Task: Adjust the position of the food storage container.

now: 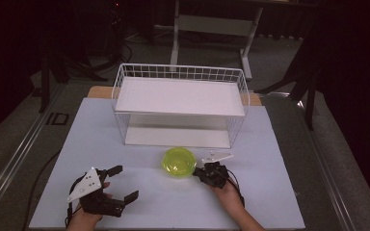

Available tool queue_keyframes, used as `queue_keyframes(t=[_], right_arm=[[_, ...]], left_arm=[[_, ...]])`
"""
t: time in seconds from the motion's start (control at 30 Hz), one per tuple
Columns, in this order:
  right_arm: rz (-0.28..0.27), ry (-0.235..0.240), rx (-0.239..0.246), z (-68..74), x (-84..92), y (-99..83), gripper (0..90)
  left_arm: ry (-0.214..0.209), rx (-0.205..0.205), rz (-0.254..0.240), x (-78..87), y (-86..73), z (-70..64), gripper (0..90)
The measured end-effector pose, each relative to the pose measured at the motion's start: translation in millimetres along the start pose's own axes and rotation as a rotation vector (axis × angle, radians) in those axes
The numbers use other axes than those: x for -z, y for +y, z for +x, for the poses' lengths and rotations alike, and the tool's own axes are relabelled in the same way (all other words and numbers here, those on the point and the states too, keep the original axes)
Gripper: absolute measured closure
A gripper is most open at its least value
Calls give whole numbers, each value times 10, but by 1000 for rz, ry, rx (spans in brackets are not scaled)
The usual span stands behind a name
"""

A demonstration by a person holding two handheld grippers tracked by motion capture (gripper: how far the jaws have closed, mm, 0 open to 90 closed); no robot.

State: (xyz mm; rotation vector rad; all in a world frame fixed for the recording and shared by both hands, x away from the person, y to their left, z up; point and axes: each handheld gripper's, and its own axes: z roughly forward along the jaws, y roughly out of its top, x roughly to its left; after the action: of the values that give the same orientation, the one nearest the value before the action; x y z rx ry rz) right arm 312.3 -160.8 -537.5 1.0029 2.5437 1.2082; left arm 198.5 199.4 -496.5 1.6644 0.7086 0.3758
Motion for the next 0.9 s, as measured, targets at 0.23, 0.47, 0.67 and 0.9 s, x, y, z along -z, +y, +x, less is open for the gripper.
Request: queue_keyframes(t=[0.23,0.47,0.67,0.9], right_arm=[[-9,-4,-14,-23,-60,68,900],[-14,0,-8,16,-151,135,900],[-32,-14,2,1,-108,157,899],[-79,-12,9,-25,199,91,669]], left_arm=[[1,1,2,-5,-3,-2,12],[-5,-7,6,-11,-3,-10,12],[-3,3,5,-9,-8,-3,12],[-10,13,11,-33,-16,2,12]])
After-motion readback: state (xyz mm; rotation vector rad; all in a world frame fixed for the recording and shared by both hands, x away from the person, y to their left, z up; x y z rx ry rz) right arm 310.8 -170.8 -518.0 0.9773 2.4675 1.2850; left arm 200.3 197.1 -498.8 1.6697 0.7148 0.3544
